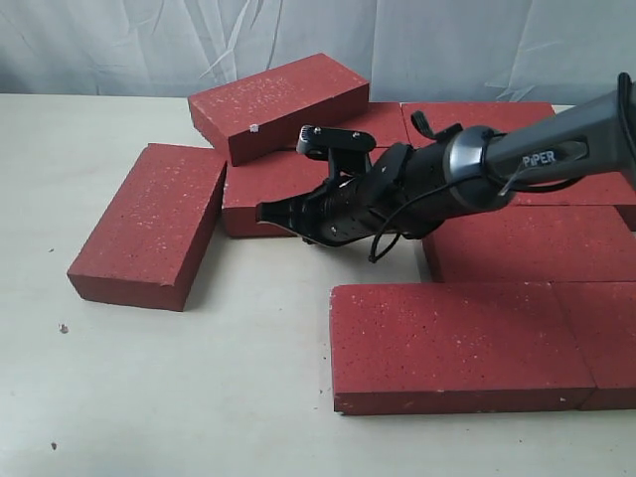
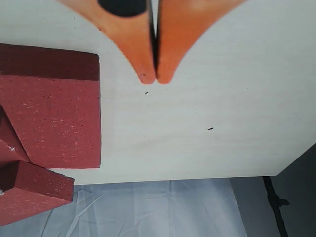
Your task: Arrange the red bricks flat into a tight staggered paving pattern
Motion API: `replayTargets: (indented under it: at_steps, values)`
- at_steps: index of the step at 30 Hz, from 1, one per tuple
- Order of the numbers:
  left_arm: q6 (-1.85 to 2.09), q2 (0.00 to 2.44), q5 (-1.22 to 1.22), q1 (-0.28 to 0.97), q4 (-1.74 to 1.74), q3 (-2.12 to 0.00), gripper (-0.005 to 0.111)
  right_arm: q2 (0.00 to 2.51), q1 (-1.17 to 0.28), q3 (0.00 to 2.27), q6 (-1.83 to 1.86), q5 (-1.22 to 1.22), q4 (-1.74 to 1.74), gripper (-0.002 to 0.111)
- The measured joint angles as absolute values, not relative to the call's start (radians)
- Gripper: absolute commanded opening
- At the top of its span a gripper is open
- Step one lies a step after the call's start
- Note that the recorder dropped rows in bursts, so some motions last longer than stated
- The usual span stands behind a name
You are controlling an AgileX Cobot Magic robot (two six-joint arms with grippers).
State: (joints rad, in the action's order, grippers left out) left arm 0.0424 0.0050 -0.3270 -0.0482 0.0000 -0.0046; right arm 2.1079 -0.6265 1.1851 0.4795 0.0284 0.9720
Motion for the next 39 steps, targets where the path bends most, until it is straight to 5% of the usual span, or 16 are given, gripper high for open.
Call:
replayTargets:
  at_steps: [15, 30, 39]
  values:
    - [0.042, 0.005, -0.327, -0.048, 0.0, -0.005, 0.0, 2.122, -0.627, 1.206, 0.48, 0.054, 1.008, -0.001]
    - [0.042, 0.005, -0.327, -0.048, 0.0, -0.005, 0.0, 1.885, -0.619, 1.206, 0.48, 0.444, 0.821, -0.001]
    - [0.042, 0.005, -0.327, -0.048, 0.0, -0.005, 0.0, 1.845, -0.459, 1.207, 0.48, 0.666, 0.822, -0.001]
